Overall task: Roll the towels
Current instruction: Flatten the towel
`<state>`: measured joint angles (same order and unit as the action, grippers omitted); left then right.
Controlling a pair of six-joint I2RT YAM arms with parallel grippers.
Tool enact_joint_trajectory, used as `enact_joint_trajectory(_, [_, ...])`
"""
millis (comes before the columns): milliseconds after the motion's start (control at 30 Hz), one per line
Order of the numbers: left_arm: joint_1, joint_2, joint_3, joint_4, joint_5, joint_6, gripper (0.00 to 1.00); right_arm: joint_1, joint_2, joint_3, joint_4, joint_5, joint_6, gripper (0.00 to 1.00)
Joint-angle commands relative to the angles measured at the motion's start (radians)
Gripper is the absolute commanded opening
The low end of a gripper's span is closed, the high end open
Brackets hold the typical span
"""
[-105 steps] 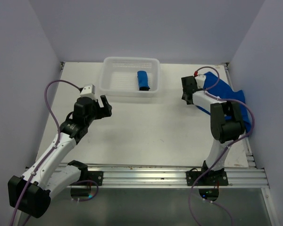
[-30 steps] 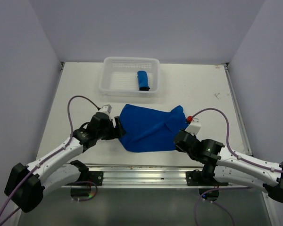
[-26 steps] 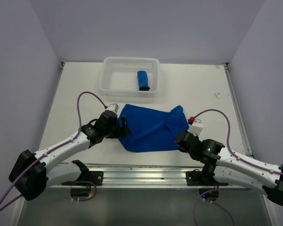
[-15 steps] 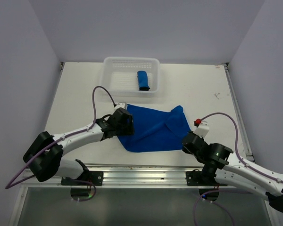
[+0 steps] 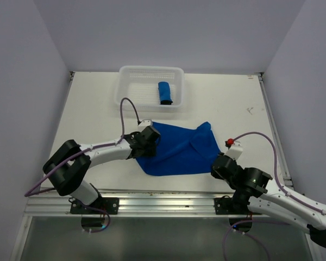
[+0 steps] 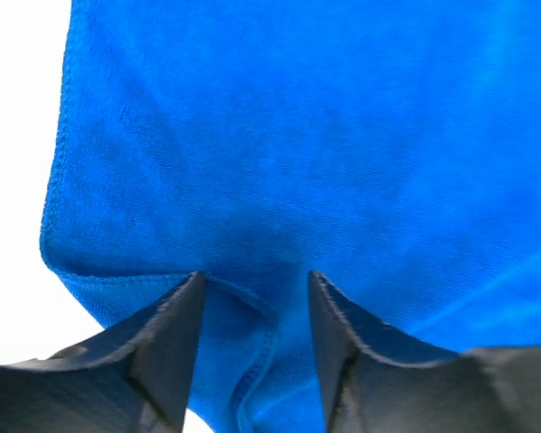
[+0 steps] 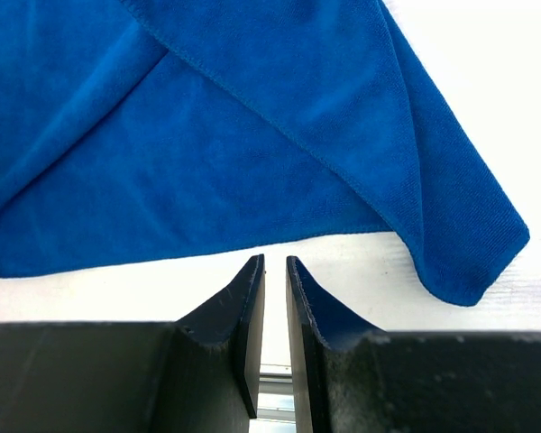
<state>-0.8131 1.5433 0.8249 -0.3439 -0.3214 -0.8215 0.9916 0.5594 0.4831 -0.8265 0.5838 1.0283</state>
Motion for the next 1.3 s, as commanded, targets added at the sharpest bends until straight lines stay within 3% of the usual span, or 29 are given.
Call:
enact_joint_trajectory(0, [-0.004,0.02,0.026,-0.012,-0.048,-0.027,0.49,-0.005,-0.01,-0.003,-0.013,0.004,-0.007,0.19])
enact_joint_trajectory(67, [-0.008,0.027,0.025,-0.012,-0.048,-0.027,0.44,-0.005,-0.01,-0.005,-0.01,0.002,-0.008,0.19])
enact_joint_trajectory(400, [-0.027,0.028,0.04,-0.047,-0.071,-0.042,0.38,-0.005,-0.012,-0.015,0.001,-0.001,-0.011,0.18])
enact_joint_trajectory(700, [-0.04,0.038,0.026,-0.055,-0.085,-0.048,0.12,-0.007,-0.023,-0.018,0.001,-0.002,-0.01,0.18])
enact_joint_trajectory(767, [-0.041,0.038,0.026,-0.061,-0.093,-0.05,0.0,-0.007,-0.026,-0.015,0.001,-0.004,-0.01,0.17])
enact_joint_trajectory(1100, [-0.038,-0.136,0.033,-0.184,-0.226,-0.082,0.0,-0.008,0.034,0.009,-0.01,0.005,-0.007,0.17])
enact_joint_trajectory(1267, [0.018,-0.316,-0.003,-0.228,-0.268,-0.064,0.0,-0.021,0.114,0.055,-0.019,0.01,-0.01,0.28])
